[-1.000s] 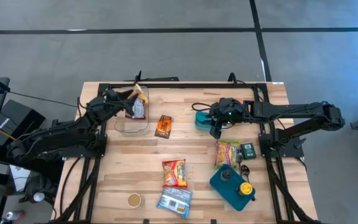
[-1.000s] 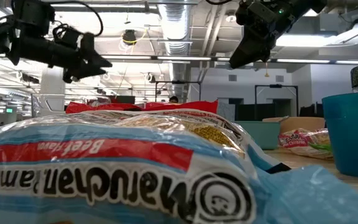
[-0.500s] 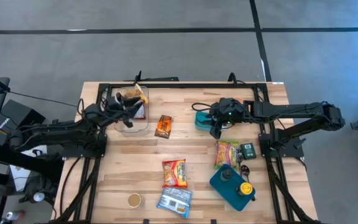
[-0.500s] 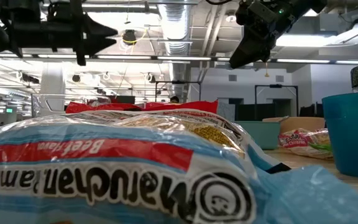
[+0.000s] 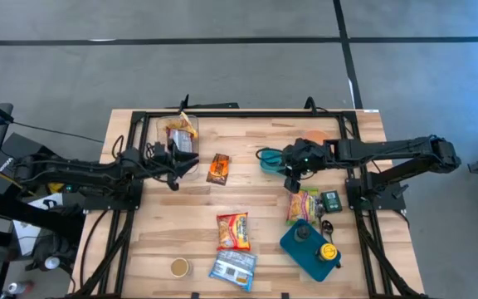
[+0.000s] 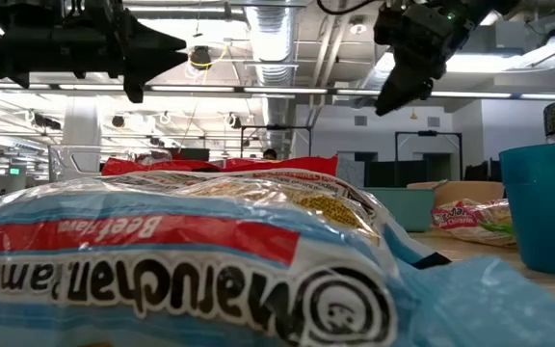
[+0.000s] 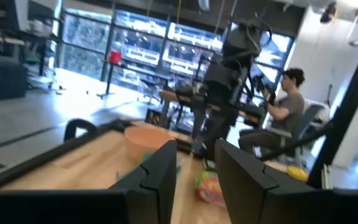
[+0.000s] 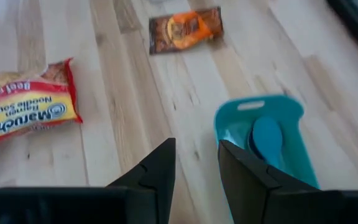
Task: Pick & Place Food Item
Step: Put the gold seasoning bottle into the blue bin
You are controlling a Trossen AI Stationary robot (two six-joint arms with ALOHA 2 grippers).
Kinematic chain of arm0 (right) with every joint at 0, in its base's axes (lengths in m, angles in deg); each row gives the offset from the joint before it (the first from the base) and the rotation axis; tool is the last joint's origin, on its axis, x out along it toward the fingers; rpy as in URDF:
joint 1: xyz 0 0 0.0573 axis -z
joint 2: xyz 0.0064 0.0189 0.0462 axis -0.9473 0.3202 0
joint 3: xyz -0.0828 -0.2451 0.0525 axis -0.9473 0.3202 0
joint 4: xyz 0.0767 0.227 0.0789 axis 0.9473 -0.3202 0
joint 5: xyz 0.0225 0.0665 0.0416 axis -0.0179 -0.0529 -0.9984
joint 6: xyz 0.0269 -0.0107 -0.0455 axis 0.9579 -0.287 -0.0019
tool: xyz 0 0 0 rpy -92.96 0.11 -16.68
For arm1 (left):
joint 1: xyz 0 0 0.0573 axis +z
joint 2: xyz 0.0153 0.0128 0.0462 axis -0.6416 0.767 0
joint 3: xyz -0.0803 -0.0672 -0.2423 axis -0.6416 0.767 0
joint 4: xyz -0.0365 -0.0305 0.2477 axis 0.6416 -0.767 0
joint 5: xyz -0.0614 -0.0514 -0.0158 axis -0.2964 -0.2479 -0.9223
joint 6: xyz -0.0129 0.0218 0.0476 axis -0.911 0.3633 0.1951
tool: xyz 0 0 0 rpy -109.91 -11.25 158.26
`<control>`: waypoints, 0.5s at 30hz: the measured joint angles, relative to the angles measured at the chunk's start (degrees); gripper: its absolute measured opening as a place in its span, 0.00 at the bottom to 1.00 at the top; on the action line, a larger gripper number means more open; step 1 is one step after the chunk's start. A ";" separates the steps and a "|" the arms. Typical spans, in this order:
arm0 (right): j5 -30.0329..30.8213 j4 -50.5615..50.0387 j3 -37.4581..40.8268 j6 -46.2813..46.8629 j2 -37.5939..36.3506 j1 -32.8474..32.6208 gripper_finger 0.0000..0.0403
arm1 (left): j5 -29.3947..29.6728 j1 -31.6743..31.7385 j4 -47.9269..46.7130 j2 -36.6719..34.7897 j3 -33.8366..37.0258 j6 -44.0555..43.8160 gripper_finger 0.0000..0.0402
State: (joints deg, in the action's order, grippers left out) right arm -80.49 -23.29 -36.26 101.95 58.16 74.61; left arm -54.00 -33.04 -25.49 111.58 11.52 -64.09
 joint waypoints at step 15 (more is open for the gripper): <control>1.61 -7.41 0.00 8.78 0.00 -1.34 0.29 | -0.11 -3.32 0.21 5.99 -0.39 4.61 0.12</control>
State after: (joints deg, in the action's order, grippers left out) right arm -78.88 -30.70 -36.26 110.73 58.16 73.27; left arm -54.11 -36.36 -25.29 117.58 11.13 -59.48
